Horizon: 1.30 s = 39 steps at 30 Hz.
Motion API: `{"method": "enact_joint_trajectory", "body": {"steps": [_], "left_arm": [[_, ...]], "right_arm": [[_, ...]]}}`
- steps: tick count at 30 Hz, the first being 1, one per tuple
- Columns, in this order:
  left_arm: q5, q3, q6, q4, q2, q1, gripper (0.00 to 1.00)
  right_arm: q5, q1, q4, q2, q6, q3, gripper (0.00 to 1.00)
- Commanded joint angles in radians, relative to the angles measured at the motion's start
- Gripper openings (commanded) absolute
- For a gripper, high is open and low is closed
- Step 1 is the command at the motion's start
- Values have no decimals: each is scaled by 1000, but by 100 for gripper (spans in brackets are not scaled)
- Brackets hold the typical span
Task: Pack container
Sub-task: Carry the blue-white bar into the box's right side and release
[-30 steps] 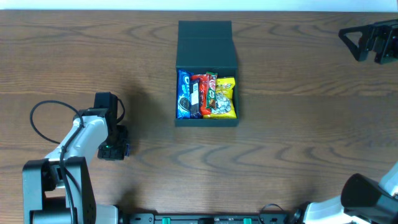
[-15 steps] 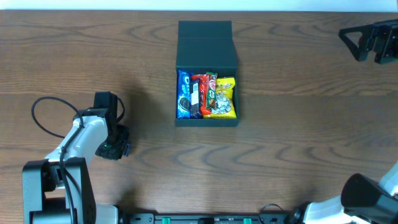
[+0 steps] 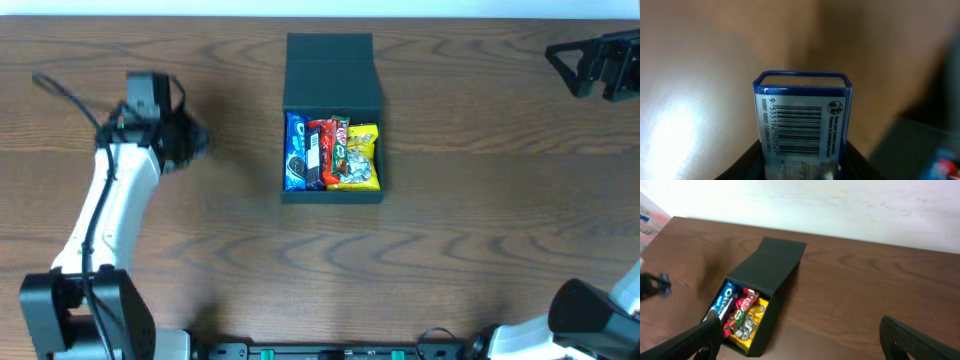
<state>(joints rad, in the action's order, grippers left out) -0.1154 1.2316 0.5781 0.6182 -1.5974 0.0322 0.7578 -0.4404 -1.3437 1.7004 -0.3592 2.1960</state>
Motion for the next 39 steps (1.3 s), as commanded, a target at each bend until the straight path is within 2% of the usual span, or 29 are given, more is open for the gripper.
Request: {"method": "enact_joint_trajectory", "body": {"steps": [1,5,9,12,17,23,25,32,39], "left_arm": [[-9,131,-192,-12,-2,-90,6],[100,261,-243,-18,-21,-231,6],[70,373,-266,-17,-126,-345,6],[10,476,-344,-6,-253,-431,6],[11,614,-473,53,-419,-547,6],[-6,656,-508,71,-521,-660,6],[-5,656,-499,82,-536,-686,6],[-9,656,-254,169,-541,-700,6],[-10,656,-214,219,-541,-700,6]], "right_arm": [[5,-3,2,2,-16,-1,99],[5,-3,1,2,-15,-1,99],[5,-3,1,2,-15,-1,99],[5,-3,-2,2,-11,-1,99],[5,-3,-17,2,-12,-1,99],[5,-3,-29,2,-12,-1,99],[5,-3,-30,2,-12,-1,99],[5,-3,-35,2,-12,-1,99],[5,-3,-36,2,-12,-1,99]]}}
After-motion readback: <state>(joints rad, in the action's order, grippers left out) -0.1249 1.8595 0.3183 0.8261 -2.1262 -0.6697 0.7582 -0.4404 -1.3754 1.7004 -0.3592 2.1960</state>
